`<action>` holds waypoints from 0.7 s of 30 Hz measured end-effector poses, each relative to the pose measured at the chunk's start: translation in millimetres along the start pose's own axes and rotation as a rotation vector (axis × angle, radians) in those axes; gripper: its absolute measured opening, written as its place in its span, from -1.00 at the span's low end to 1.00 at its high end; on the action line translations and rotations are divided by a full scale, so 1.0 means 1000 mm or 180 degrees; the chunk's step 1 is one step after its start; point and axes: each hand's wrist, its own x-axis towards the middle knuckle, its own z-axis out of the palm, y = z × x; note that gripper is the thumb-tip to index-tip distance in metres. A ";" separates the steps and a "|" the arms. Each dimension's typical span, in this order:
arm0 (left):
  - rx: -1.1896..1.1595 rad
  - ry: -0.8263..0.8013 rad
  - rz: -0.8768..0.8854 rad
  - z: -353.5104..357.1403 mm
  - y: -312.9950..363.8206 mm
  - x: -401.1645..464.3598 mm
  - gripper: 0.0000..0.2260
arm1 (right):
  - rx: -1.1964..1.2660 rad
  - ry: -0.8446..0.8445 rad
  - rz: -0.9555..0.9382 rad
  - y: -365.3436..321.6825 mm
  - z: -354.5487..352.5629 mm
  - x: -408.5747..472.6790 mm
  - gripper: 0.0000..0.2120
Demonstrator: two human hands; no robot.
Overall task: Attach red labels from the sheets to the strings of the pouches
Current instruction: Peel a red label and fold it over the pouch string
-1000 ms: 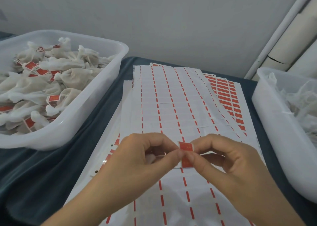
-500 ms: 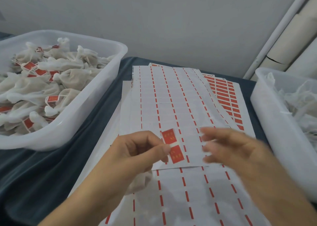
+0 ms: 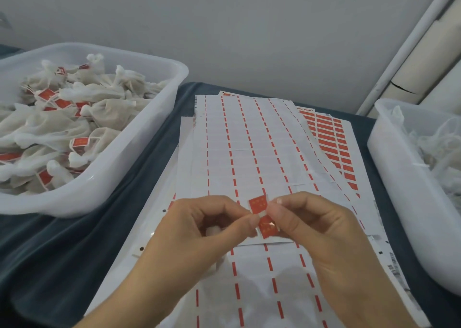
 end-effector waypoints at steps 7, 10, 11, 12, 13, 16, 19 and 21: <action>0.1377 0.1083 0.1525 0.002 -0.007 -0.003 -0.74 | -0.0244 0.0413 -0.0182 -0.006 -0.002 -0.002 -0.75; 0.2184 0.1268 0.2490 0.010 -0.017 -0.009 -0.81 | -0.0380 0.0143 -0.0147 -0.013 -0.002 -0.004 -0.71; 0.2287 0.1304 0.2622 0.012 -0.020 -0.010 -0.81 | -0.0497 0.0093 -0.0155 -0.015 -0.003 -0.005 -0.69; 0.2325 0.1324 0.2661 0.013 -0.022 -0.010 -0.79 | -0.0649 0.0071 -0.0180 -0.016 -0.003 -0.006 -0.68; 0.2298 0.1338 0.2644 0.013 -0.024 -0.010 -0.76 | -0.0813 0.0072 -0.0231 -0.018 -0.003 -0.008 -0.67; 0.1991 0.1377 0.2498 0.010 -0.024 -0.006 -0.76 | -0.1244 0.0192 -0.0413 -0.021 -0.002 -0.012 -0.69; 0.1735 0.1286 0.2324 0.010 -0.023 -0.006 -0.75 | -0.1627 0.0332 -0.0623 -0.024 0.001 -0.015 -0.73; 0.1706 0.1215 0.2284 0.010 -0.022 -0.006 -0.72 | -0.1710 0.0305 -0.0617 -0.025 0.001 -0.015 -0.72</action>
